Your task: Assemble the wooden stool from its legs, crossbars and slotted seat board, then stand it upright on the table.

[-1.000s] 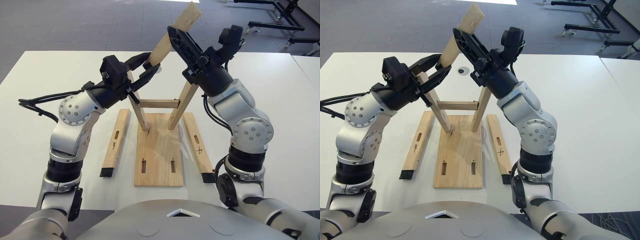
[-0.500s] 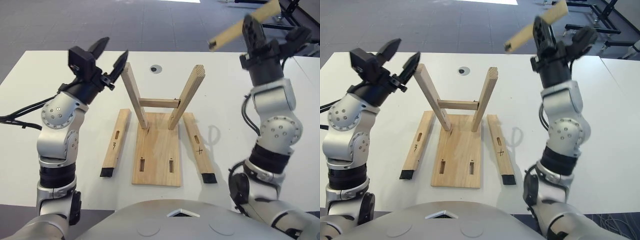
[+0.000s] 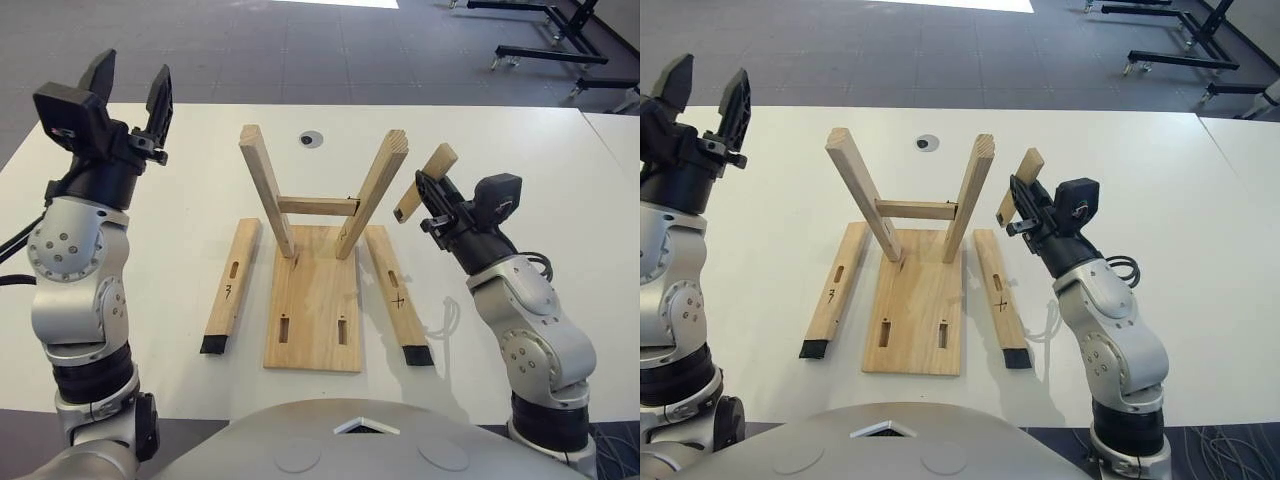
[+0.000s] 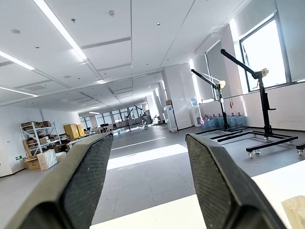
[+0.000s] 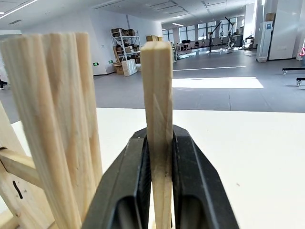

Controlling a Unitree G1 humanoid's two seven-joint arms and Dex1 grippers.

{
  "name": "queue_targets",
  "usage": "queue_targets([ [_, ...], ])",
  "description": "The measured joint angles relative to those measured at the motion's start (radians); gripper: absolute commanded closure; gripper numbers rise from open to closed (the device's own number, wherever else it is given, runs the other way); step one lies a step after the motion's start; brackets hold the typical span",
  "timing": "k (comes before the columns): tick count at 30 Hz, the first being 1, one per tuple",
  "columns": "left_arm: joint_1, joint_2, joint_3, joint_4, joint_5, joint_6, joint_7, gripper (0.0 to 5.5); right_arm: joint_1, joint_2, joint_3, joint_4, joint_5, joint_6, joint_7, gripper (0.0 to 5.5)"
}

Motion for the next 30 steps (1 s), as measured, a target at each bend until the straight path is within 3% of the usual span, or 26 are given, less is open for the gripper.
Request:
queue_targets([
  [7, 0.037, -0.045, -0.001, 0.025, 0.055, -0.054, 0.057, 2.71, 0.126, -0.057, -0.022, 0.034, -0.031, -0.081, 0.17, 5.11],
  [16, 0.09, -0.073, 0.008, 0.034, 0.091, -0.086, 0.09, 2.71, 0.116, -0.177, -0.127, 0.072, 0.149, 0.067, 0.331, 5.11],
  [30, 0.109, -0.079, -0.002, 0.033, 0.119, -0.08, 0.086, 2.71, 0.071, -0.233, -0.07, 0.126, 0.162, 0.115, 0.437, 5.11],
])
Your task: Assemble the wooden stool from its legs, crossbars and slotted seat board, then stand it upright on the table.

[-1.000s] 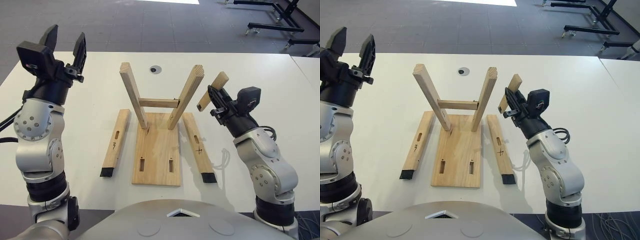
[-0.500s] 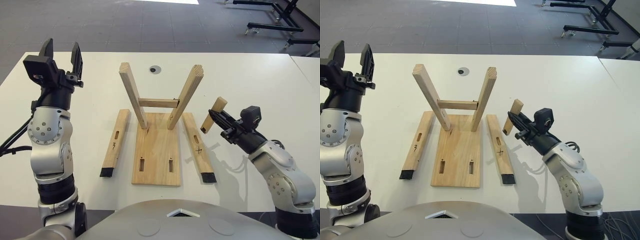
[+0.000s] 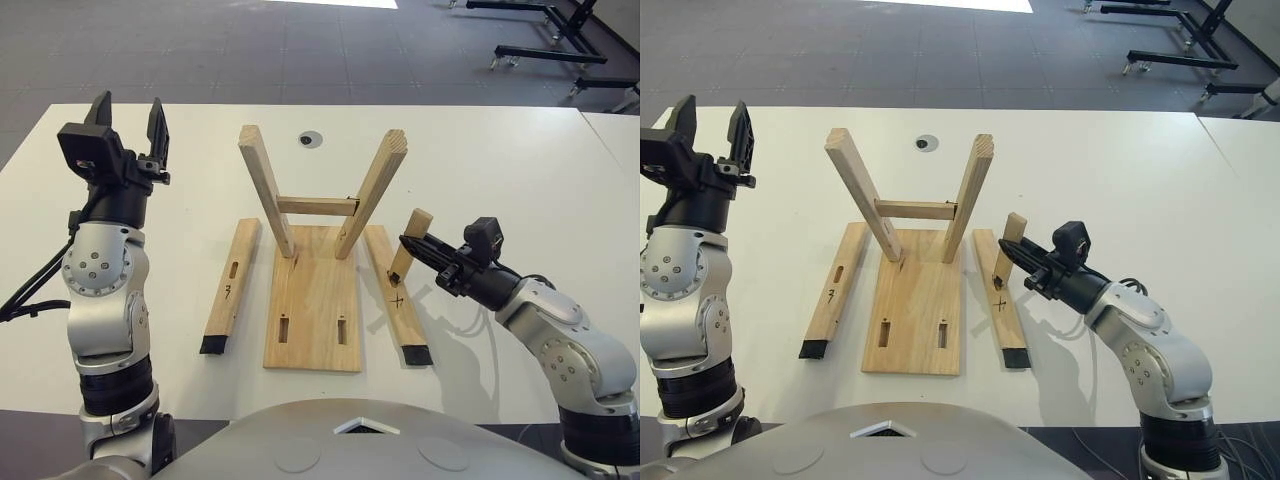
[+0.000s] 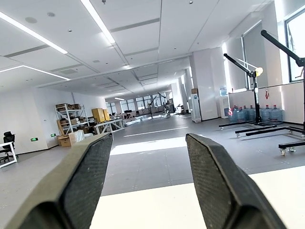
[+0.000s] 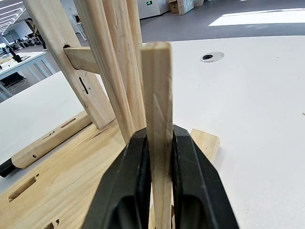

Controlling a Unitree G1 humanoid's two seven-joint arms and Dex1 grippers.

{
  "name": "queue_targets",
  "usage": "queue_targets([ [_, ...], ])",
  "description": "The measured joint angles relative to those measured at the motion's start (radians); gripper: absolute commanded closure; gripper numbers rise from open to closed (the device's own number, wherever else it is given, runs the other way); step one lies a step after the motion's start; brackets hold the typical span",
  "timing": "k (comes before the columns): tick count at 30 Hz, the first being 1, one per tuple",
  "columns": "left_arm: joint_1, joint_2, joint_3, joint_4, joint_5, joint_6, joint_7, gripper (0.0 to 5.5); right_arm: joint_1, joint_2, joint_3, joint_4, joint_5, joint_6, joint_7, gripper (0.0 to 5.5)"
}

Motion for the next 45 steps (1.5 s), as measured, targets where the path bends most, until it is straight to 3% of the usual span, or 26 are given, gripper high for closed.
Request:
queue_targets([
  [17, -0.028, 0.001, -0.022, 0.013, 0.014, 0.014, -0.003, 2.71, -0.068, -0.039, 0.052, 0.109, -0.196, -0.182, 0.043, 5.11],
  [30, -0.099, 0.013, -0.03, 0.095, 0.027, -0.007, -0.034, 2.71, -0.082, 0.005, 0.047, 0.095, -0.245, -0.205, -0.008, 5.11],
  [34, -0.101, 0.013, -0.037, 0.109, 0.037, -0.016, -0.041, 2.71, -0.105, 0.021, -0.001, 0.096, -0.243, -0.224, -0.029, 5.11],
  [40, -0.111, 0.013, -0.023, 0.131, 0.035, -0.033, -0.043, 2.71, -0.247, 0.025, -0.231, 0.097, -0.112, -0.24, -0.098, 5.11],
  [41, -0.112, 0.014, -0.017, 0.142, 0.034, -0.038, -0.042, 2.71, -0.286, 0.059, -0.192, 0.107, -0.167, -0.268, -0.158, 5.11],
  [45, -0.159, 0.009, -0.034, 0.175, 0.033, -0.055, -0.048, 2.71, -0.437, 0.42, 0.153, 0.472, -0.476, -0.518, -0.349, 5.11],
])
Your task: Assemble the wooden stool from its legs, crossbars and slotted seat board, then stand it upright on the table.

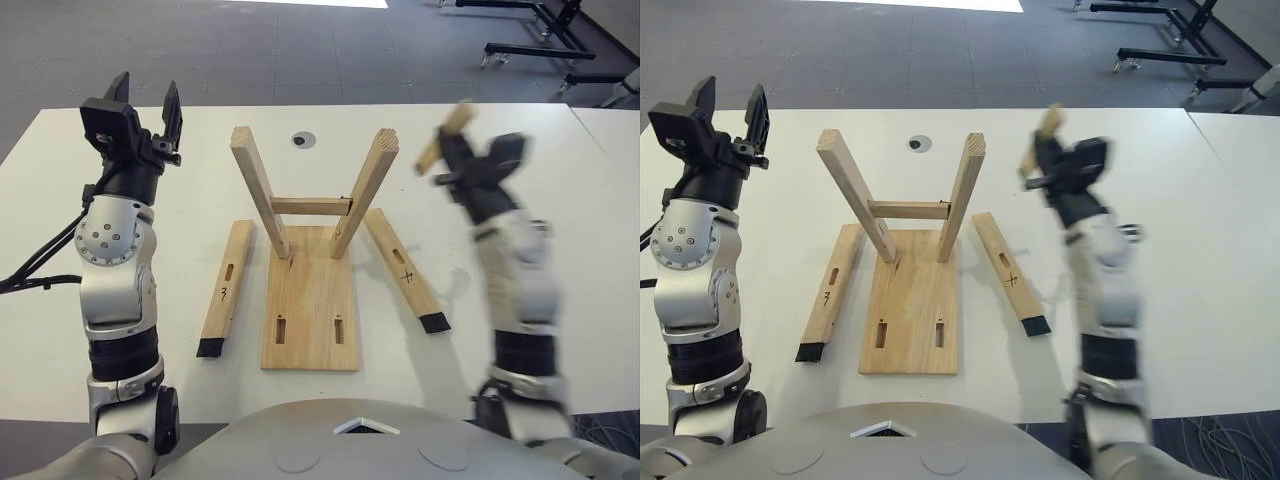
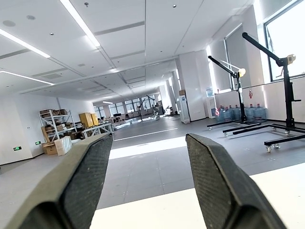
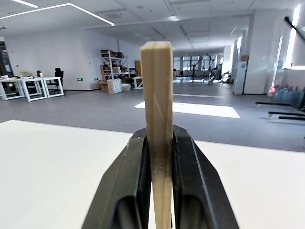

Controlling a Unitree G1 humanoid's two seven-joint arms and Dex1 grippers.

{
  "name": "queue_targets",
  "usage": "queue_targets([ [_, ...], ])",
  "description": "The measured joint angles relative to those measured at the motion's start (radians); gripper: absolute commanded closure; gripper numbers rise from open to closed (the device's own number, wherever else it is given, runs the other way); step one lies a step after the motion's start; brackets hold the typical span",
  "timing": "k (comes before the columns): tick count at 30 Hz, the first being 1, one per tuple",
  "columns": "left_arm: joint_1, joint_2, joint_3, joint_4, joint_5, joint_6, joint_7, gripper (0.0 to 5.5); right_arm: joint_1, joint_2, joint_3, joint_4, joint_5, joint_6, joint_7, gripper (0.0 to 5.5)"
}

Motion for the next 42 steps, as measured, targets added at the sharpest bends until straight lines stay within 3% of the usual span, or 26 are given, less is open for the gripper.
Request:
queue_targets([
  [5, -0.014, -0.001, -0.006, 0.038, 0.0, -0.03, -0.005, 2.71, -0.062, 0.062, -0.003, 0.148, -0.077, -0.188, -0.08, 5.11],
  [11, -0.017, 0.001, 0.003, 0.044, 0.0, -0.034, -0.007, 2.71, -0.068, 0.065, -0.032, 0.146, -0.105, -0.235, -0.119, 5.11],
  [17, -0.003, 0.001, 0.007, 0.029, 0.001, -0.04, -0.006, 2.71, 0.126, 0.028, -0.056, -0.158, 0.042, -0.027, -0.048, 5.11],
  [25, 0.095, -0.006, 0.02, -0.052, 0.012, -0.034, 0.015, 2.71, 0.421, -0.143, -0.12, -0.492, 0.224, 0.282, 0.062, 5.11],
  [32, 0.134, -0.007, 0.022, -0.091, 0.014, -0.004, 0.015, 2.71, 0.504, -0.155, -0.132, -0.619, 0.301, 0.39, 0.049, 5.11],
  [42, 0.144, -0.005, 0.025, -0.107, 0.013, 0.016, 0.003, 2.71, 0.479, -0.153, -0.136, -0.592, 0.287, 0.386, 0.038, 5.11],
])
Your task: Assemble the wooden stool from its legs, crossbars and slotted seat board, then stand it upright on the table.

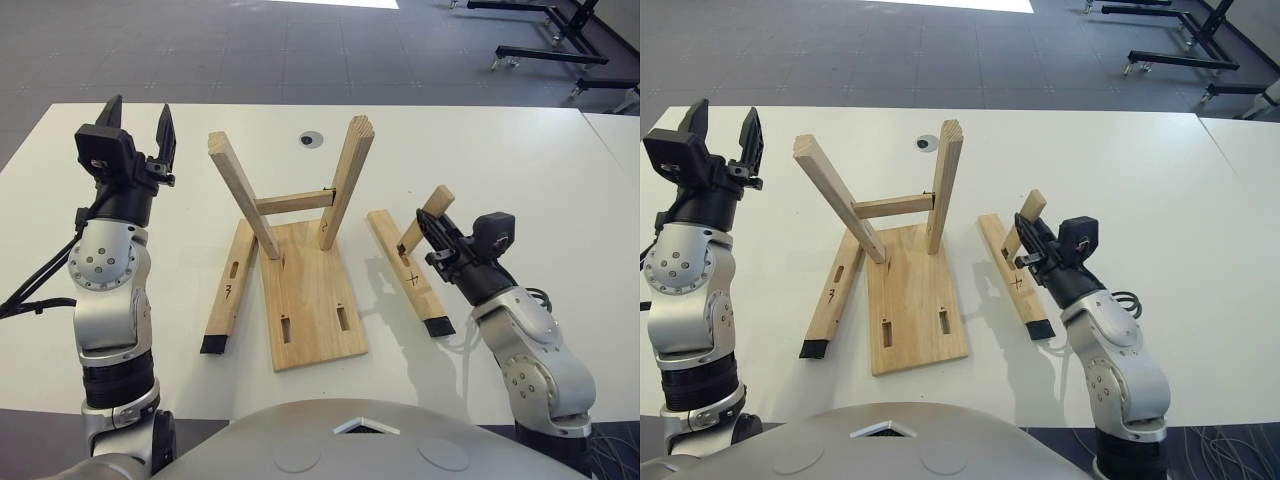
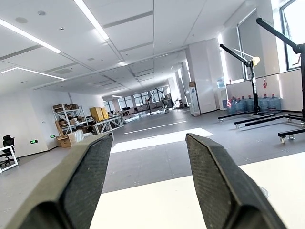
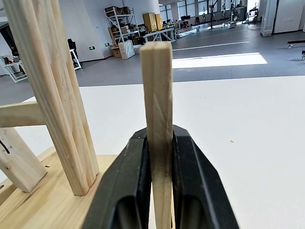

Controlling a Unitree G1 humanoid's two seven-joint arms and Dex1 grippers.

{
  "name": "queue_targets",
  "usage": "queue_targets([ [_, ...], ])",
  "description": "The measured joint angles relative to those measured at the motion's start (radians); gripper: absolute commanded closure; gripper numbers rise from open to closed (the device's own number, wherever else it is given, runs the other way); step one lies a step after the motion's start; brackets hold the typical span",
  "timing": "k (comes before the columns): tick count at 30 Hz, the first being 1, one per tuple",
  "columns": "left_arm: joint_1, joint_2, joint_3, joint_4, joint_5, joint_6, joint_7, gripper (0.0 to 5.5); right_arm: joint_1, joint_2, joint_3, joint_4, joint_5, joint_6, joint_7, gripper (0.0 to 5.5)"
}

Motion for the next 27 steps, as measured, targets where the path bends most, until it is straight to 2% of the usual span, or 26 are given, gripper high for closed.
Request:
queue_targets([
  [11, -0.012, 0.003, -0.006, 0.008, 0.0, 0.0, -0.003, 2.71, 0.029, -0.04, -0.032, 0.022, -0.008, -0.002, 0.038, 5.11],
  [27, -0.012, 0.004, -0.011, 0.009, -0.001, 0.008, -0.006, 2.71, 0.063, -0.067, -0.014, 0.021, -0.006, 0.015, 0.084, 5.11],
])
